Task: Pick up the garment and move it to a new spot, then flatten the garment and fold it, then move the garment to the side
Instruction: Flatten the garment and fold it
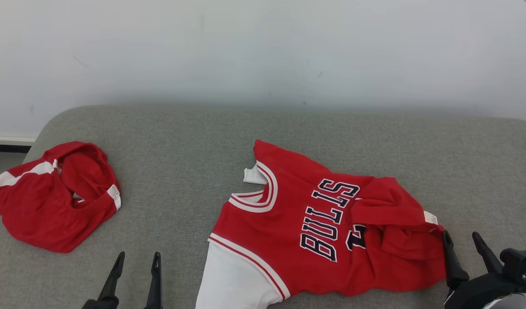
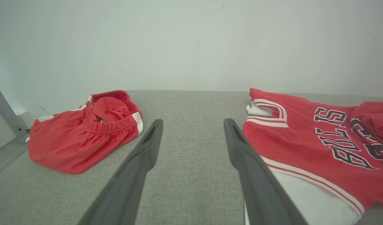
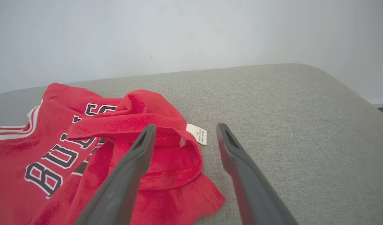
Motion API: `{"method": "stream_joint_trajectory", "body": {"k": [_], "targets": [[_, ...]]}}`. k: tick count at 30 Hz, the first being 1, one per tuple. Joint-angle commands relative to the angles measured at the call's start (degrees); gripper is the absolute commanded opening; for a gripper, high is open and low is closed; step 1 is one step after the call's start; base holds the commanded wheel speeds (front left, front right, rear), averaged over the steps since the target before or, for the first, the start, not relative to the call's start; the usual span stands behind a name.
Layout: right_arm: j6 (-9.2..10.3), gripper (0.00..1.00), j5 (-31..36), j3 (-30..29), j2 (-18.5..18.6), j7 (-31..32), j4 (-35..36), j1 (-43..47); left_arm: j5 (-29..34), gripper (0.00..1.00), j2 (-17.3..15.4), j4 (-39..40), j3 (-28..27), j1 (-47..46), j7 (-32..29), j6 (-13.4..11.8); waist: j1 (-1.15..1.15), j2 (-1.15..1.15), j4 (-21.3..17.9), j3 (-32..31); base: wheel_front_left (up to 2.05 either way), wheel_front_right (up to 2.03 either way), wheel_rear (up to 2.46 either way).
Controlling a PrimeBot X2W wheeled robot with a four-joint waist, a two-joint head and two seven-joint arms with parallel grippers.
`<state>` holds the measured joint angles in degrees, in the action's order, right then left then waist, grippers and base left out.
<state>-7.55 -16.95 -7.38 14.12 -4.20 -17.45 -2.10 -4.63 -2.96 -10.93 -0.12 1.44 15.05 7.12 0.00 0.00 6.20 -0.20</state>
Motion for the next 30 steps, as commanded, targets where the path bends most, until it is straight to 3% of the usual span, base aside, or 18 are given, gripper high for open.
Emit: {"method": "stream_joint_trajectory", "body": {"k": [1, 13, 14, 15, 16, 22, 30], "targets": [[0.13, 1.00, 0.29, 0.12, 0.20, 0.24, -0.49, -0.40, -0.01, 1.00, 0.10, -0.08, -0.07, 0.35, 0.19, 0.17, 0.00, 0.00, 0.56, -0.11, 0.00, 0.00, 0.00], [0.13, 0.99, 1.55, 3.85, 4.60, 1.14, -16.14, -8.10, 0.13, 1.00, 0.13, 0.88, 0.28, -0.24, 0.19, -0.23, 0.00, 0.00, 3.20, 2.48, 0.00, 0.00, 0.00], [0.13, 0.60, 1.50, 4.46, 4.82, 1.05, -17.49, -9.15, 0.13, 1.00, 0.12, 0.96, 0.37, -0.41, 0.19, -0.22, 0.00, 0.00, 3.33, 2.83, 0.00, 0.00, 0.00], [0.13, 0.10, 1.39, 4.92, 5.20, 0.64, -18.72, -10.40, 0.12, 1.00, 0.12, 0.99, 0.41, -0.66, 0.19, -0.20, 0.00, 0.00, 3.44, 3.21, 0.00, 0.00, 0.00], [0.13, 0.00, 1.24, 5.65, 5.65, 0.27, -19.91, -11.70, 0.08, 1.00, 0.12, 0.84, 0.35, -1.15, 0.19, -0.17, 0.00, 0.00, 3.60, 3.62, 0.00, 0.00, 0.00], [0.13, 0.00, 0.54, 8.92, 8.81, -3.00, -23.18, -20.11, -0.20, 1.00, 0.12, 0.81, 1.16, -2.11, 0.19, -0.32, 0.00, 0.00, 4.21, 4.91, 0.00, 0.00, 0.00], [0.13, 0.00, 0.68, 13.75, 14.69, -0.98, -26.08, -34.46, -0.62, 1.00, 0.13, -0.38, 2.26, -3.98, 0.19, -0.12, 0.00, 0.00, 5.42, 6.43, 0.00, 0.00, 0.00]]}}
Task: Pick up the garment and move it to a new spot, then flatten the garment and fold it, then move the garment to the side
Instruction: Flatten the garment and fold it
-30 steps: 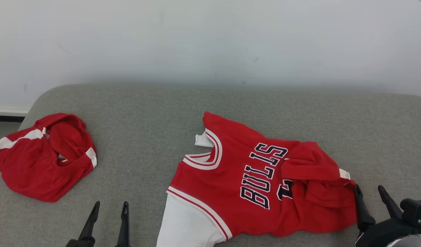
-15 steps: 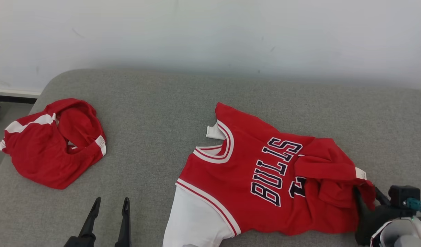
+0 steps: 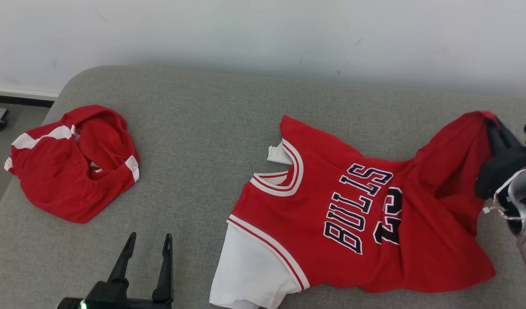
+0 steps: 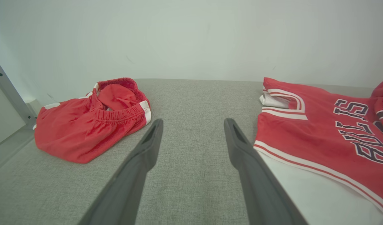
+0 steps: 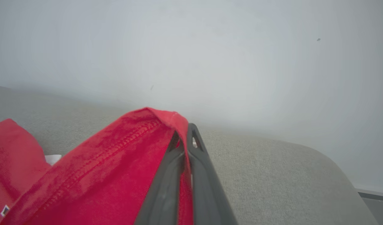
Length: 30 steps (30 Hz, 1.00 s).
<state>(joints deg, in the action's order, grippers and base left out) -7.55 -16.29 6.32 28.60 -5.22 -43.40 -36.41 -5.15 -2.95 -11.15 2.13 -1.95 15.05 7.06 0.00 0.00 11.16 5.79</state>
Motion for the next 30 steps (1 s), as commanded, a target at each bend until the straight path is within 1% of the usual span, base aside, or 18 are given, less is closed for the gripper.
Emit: {"method": "stream_joint_trajectory", "body": {"k": [1, 4, 8, 9, 10, 11, 15, 21, 23, 26, 30], "targets": [[0.13, 0.00, 0.06, 0.65, 0.94, 0.16, -0.75, -1.99, -0.26, 1.00, 0.12, -0.20, 0.33, -0.94, 0.19, -0.02, 0.00, 0.00, 0.73, 0.69, 0.00, 0.00, 0.00], [0.13, 0.00, 0.26, 1.67, 2.26, 0.10, -3.37, -7.20, -0.46, 1.00, 0.11, -0.21, 1.17, -1.48, 0.19, -0.03, 0.00, 0.00, 1.47, 1.43, 0.00, 0.00, 0.00], [0.13, 0.00, 1.46, 0.70, 3.44, -2.22, -8.38, -12.75, -0.77, 1.00, 0.11, -0.42, 1.90, -2.10, 0.19, -0.20, 0.00, 0.00, 2.22, 2.20, 0.00, 0.00, 0.00], [0.13, 0.14, 2.08, 0.60, 3.47, -2.69, -9.98, -13.54, -0.85, 1.00, 0.11, -0.52, 2.11, -2.11, 0.19, -0.21, 0.00, 0.00, 2.44, 2.31, 0.00, 0.00, 0.00], [0.13, 0.75, 2.48, 1.00, 3.15, -2.69, -11.58, -14.04, -0.91, 1.00, 0.12, -0.61, 2.27, -2.14, 0.19, -0.26, 0.00, 0.00, 2.63, 2.33, 0.00, 0.00, 0.00], [0.13, 1.00, 2.69, 1.31, 2.74, -2.05, -13.50, -14.50, -0.95, 1.00, 0.11, -0.67, 2.43, -2.21, 0.19, -0.31, 0.00, 0.00, 2.78, 2.29, 0.00, 0.00, 0.00], [0.13, 1.00, 3.13, 2.67, 2.00, -3.39, -17.33, -16.07, -0.85, 1.00, 0.10, -0.94, 2.25, -1.96, 0.19, -0.48, 0.00, 0.00, 2.70, 1.88, 0.00, 0.00, 0.00], [0.13, 1.00, 2.06, 5.21, 0.93, -5.33, -20.80, -15.66, 0.17, 1.00, 0.10, -0.89, 1.00, -0.41, 0.19, -0.34, 0.00, 0.00, 0.84, 0.14, 0.00, 0.00, 0.00], [0.13, 1.00, 1.38, 6.16, 0.98, -6.23, -21.27, -15.43, 0.23, 1.00, 0.12, -0.79, 0.89, -0.39, 0.19, -0.24, 0.00, 0.00, 0.12, -0.53, 0.00, 0.00, 0.00], [0.13, 1.00, -0.96, 6.85, -0.26, -7.54, -21.22, -13.84, 0.41, 1.00, 0.11, -0.83, 0.33, 0.47, 0.19, -0.13, 0.00, 0.00, -1.22, -1.90, 0.00, 0.00, 0.00], [0.13, 1.00, -4.18, 8.36, -0.94, -8.93, -19.43, -10.13, 0.56, 1.00, 0.09, -0.46, -0.28, 1.60, 0.19, -0.08, 0.00, 0.00, -3.14, -3.37, 0.00, 0.00, 0.00]]}}
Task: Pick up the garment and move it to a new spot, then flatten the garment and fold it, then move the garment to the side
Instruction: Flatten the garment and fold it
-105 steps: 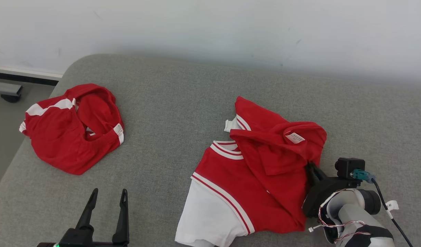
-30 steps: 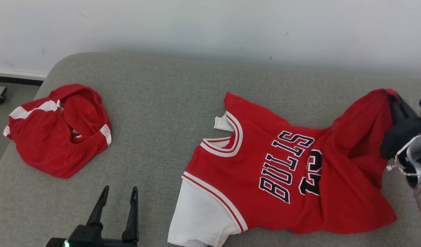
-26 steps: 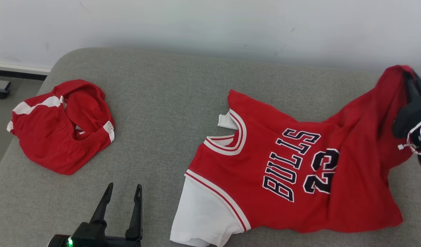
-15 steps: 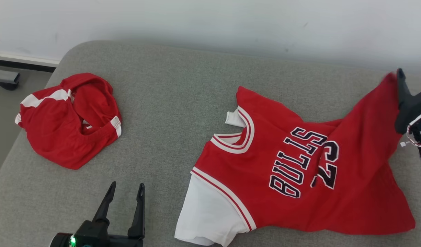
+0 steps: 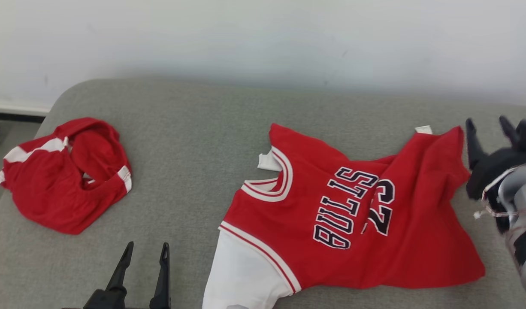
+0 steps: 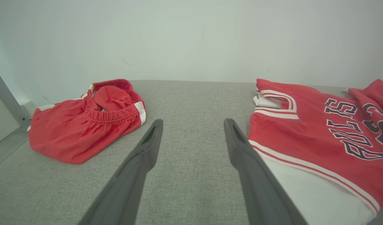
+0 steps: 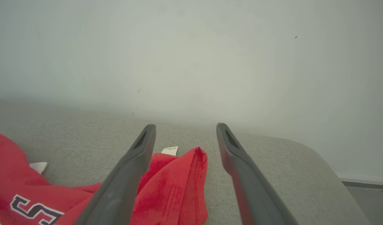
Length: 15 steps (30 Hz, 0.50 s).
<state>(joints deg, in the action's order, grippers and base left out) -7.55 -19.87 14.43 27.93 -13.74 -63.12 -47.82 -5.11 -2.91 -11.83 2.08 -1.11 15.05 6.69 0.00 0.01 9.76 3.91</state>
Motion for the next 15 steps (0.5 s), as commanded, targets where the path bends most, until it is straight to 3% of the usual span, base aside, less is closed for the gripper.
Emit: {"method": "stream_joint_trajectory", "body": {"k": [1, 15], "targets": [[0.13, 1.00, -1.20, 0.85, -0.45, -0.60, 0.97, 2.52, 0.56, 1.00, 0.06, 0.34, -0.52, 1.13, 0.19, 0.18, 0.00, -0.01, -2.30, -1.78, 0.00, 0.00, 0.00], [0.13, 1.00, -7.47, 2.89, 0.58, -1.50, 18.38, 23.71, 1.21, 1.00, 0.01, 2.34, -2.68, 2.20, 0.19, -0.02, 0.00, -0.01, -6.42, -1.51, 0.00, 0.00, 0.00]]}}
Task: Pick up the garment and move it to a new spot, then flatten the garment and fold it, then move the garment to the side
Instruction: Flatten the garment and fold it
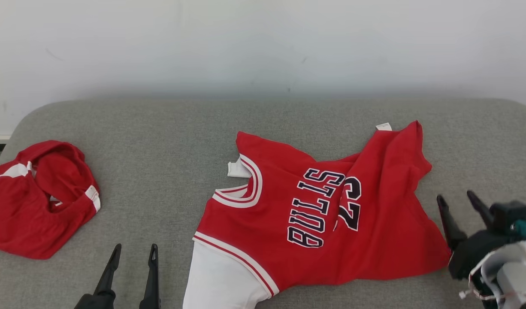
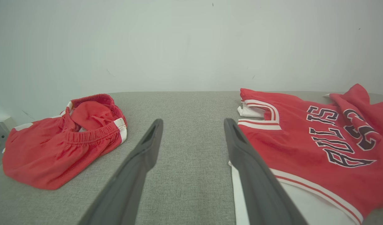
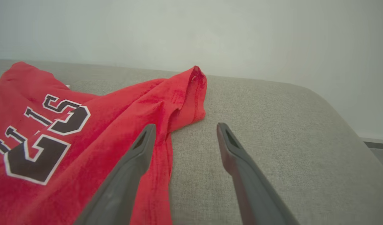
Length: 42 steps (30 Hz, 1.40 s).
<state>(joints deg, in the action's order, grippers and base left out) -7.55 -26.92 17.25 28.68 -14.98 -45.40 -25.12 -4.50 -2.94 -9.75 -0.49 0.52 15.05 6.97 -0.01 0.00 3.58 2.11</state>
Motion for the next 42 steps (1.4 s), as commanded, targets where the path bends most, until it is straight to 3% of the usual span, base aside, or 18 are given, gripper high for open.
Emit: {"method": "stream_joint_trajectory", "body": {"k": [1, 13, 14, 16, 17, 21, 22, 24, 25, 34, 35, 36, 37, 42], "targets": [[0.13, 1.00, -0.41, 0.24, -0.33, -0.25, 1.41, 2.35, 0.64, 1.00, 0.05, 0.41, -0.05, 0.45, 0.19, -0.36, 0.01, 0.00, -0.26, 0.40, 0.00, 0.00, 0.00], [0.13, 1.00, -2.15, 1.66, -2.72, 1.83, 4.32, 11.45, 1.78, 1.00, -0.16, 1.22, -1.54, -0.01, 0.19, -0.64, 0.01, 0.00, 0.97, 0.36, 0.00, 0.00, 0.00], [0.13, 0.83, -2.53, 1.62, -2.78, 2.17, 4.43, 11.89, 1.81, 1.00, -0.15, 1.29, -1.67, 0.15, 0.19, -0.72, 0.01, 0.00, 1.07, 0.29, 0.00, 0.00, 0.00], [0.13, 0.02, -3.00, 1.50, -2.84, 2.48, 4.66, 12.49, 1.69, 1.00, -0.16, 1.33, -2.16, 0.38, 0.19, -0.75, 0.01, 0.00, 1.15, 0.13, 0.00, 0.00, 0.00], [0.13, 0.00, -3.24, 1.41, -2.76, 2.65, 4.63, 12.77, 1.68, 1.00, -0.13, 1.41, -2.23, 0.57, 0.19, -0.77, 0.01, 0.00, 1.15, 0.04, 0.00, 0.00, 0.00], [0.13, 0.00, -3.71, 0.49, -2.05, 2.19, 4.96, 12.84, 1.78, 1.00, -0.09, 1.86, -2.25, 1.37, 0.19, -1.03, 0.01, 0.00, 1.06, -0.29, 0.00, 0.00, 0.00], [0.13, 0.11, -3.66, 0.03, -1.75, 1.92, 4.92, 12.79, 1.73, 1.00, -0.07, 1.99, -2.18, 1.49, 0.19, -1.15, 0.01, 0.00, 1.03, -0.32, 0.00, 0.00, 0.00], [0.13, 0.88, -3.17, -0.91, -1.33, 1.53, 4.89, 12.70, 1.60, 1.00, -0.04, 2.11, -2.07, 1.63, 0.19, -1.34, 0.01, 0.00, 0.96, -0.39, 0.00, 0.00, 0.00], [0.13, 1.00, -3.00, -1.26, -1.34, 1.43, 4.86, 12.81, 1.51, 1.00, -0.04, 2.17, -1.97, 1.72, 0.19, -1.35, 0.01, 0.00, 0.92, -0.44, 0.00, 0.00, 0.00], [0.13, 1.00, -2.71, -1.81, -2.06, 3.96, 2.29, 12.77, 1.12, 1.00, 0.03, 1.80, -1.95, 1.59, 0.19, -1.33, 0.01, 0.00, 0.71, -0.54, 0.00, 0.00, 0.00], [0.13, 0.78, -3.00, -1.48, -2.31, 4.51, 1.69, 12.53, 1.11, 1.00, 0.02, 1.79, -2.03, 1.62, 0.19, -1.35, 0.01, 0.00, 0.65, -0.53, 0.00, 0.00, 0.00], [0.13, 0.36, -3.27, -1.17, -2.44, 4.69, 1.34, 12.19, 1.11, 1.00, 0.03, 1.78, -2.06, 1.62, 0.19, -1.35, 0.01, 0.00, 0.59, -0.52, 0.00, 0.00, 0.00], [0.13, 0.00, -3.40, -0.80, -2.40, 4.60, 1.14, 11.82, 1.12, 1.00, 0.03, 1.78, -2.06, 1.61, 0.19, -1.33, 0.01, 0.00, 0.57, -0.52, 0.00, 0.00, 0.00], [0.13, 0.00, -4.31, 0.76, -1.79, 3.09, 1.93, 12.22, 1.11, 1.00, 0.05, 1.77, -2.04, 1.91, 0.19, -1.25, 0.01, 0.00, 0.47, -0.95, 0.00, 0.00, 0.00]]}}
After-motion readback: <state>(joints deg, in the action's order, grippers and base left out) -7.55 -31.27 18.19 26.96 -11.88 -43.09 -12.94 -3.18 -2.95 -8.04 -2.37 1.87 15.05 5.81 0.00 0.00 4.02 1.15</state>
